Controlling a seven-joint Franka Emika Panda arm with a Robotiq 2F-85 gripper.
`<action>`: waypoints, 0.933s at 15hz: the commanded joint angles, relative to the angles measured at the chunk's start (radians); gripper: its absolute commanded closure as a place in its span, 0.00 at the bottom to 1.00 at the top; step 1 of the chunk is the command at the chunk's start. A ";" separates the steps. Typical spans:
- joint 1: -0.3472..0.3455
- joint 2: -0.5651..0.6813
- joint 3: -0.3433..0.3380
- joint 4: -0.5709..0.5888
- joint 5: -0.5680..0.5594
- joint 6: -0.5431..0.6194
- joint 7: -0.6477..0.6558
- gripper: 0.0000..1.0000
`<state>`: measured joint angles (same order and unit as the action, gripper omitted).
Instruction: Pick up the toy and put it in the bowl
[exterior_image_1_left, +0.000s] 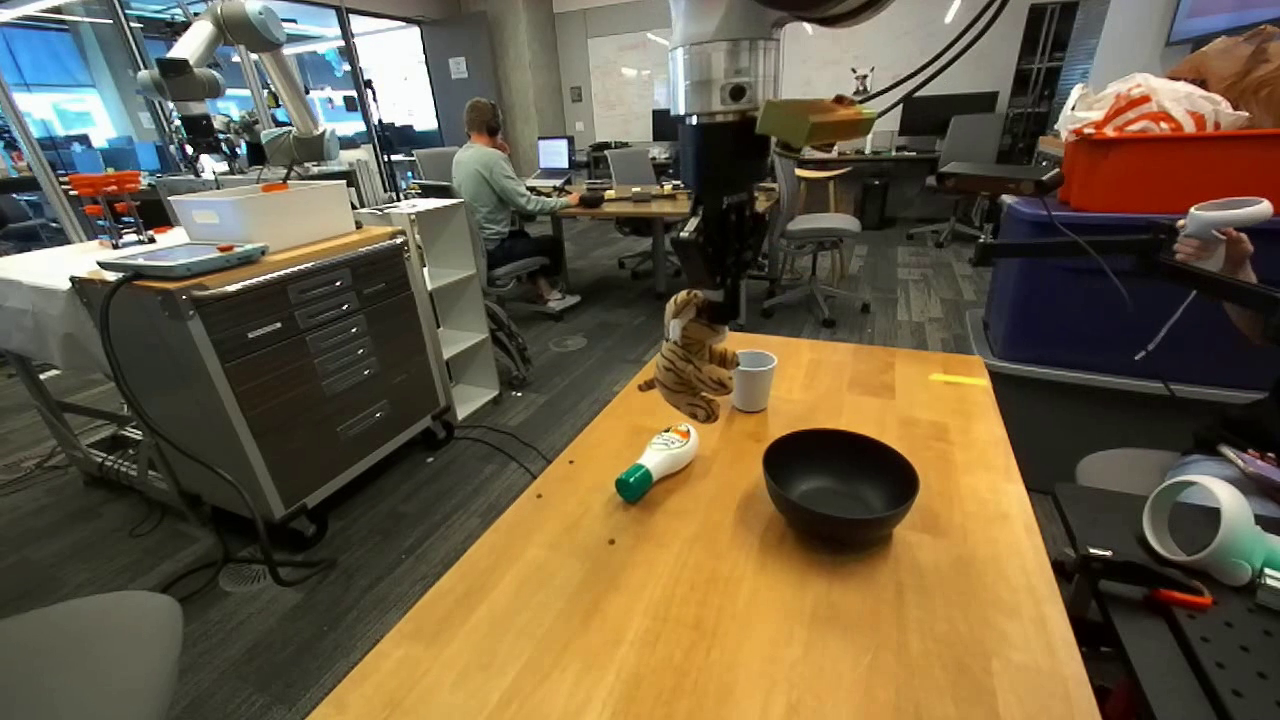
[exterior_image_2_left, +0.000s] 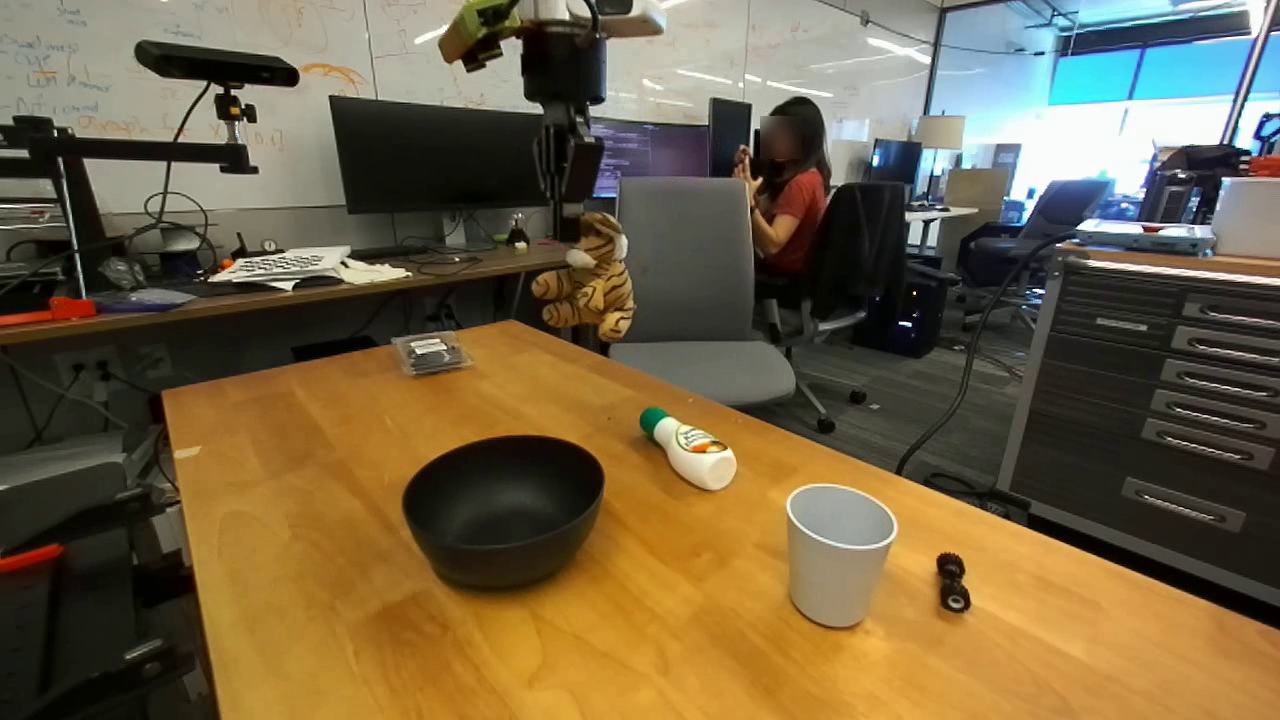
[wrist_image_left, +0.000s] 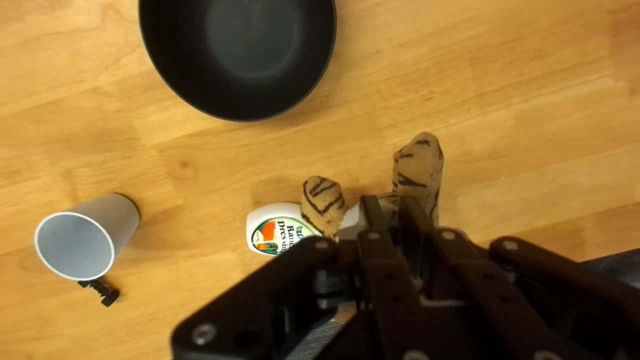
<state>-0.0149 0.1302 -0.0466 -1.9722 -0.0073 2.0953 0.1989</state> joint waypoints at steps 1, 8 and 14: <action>-0.007 -0.143 -0.001 -0.098 -0.030 -0.055 -0.042 0.91; -0.025 -0.247 -0.005 -0.222 -0.032 -0.013 -0.097 0.92; -0.039 -0.223 -0.008 -0.331 -0.079 0.078 -0.079 0.92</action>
<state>-0.0410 -0.0822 -0.0537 -2.2410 -0.0421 2.1095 0.1148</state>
